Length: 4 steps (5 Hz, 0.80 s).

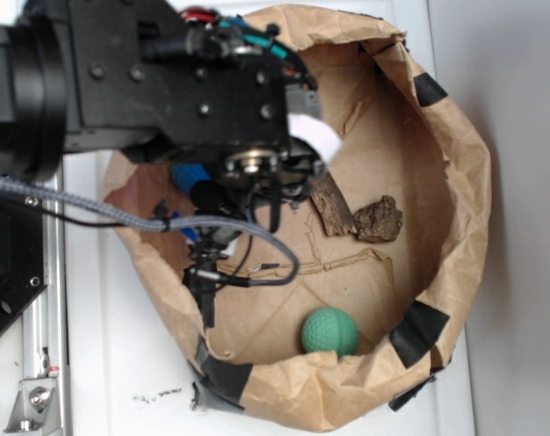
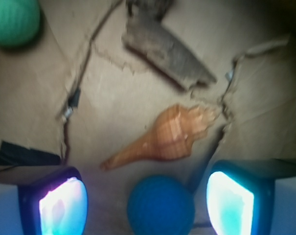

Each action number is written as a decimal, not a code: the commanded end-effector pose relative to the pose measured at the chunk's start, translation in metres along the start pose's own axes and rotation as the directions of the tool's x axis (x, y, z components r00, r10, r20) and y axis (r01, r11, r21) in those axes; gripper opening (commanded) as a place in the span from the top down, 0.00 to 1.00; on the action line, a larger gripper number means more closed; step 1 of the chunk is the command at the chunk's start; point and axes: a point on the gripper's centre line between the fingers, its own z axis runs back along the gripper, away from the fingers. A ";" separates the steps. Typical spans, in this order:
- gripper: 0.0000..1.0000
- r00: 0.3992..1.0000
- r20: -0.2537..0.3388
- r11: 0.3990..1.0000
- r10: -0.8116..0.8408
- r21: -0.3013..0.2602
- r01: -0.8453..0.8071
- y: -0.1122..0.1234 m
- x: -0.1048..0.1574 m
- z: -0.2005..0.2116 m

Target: Grab the blue ball.

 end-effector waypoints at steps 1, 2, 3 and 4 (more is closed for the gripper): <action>0.00 0.999 0.033 1.000 0.018 0.004 -0.018 0.016 -0.021 0.002; 0.00 1.000 -0.004 1.000 -0.005 0.004 0.005 0.019 -0.026 -0.017; 0.00 0.999 -0.032 1.000 -0.014 -0.004 0.014 0.022 -0.028 -0.033; 0.00 0.998 -0.061 1.000 -0.025 0.001 0.025 0.020 -0.028 -0.048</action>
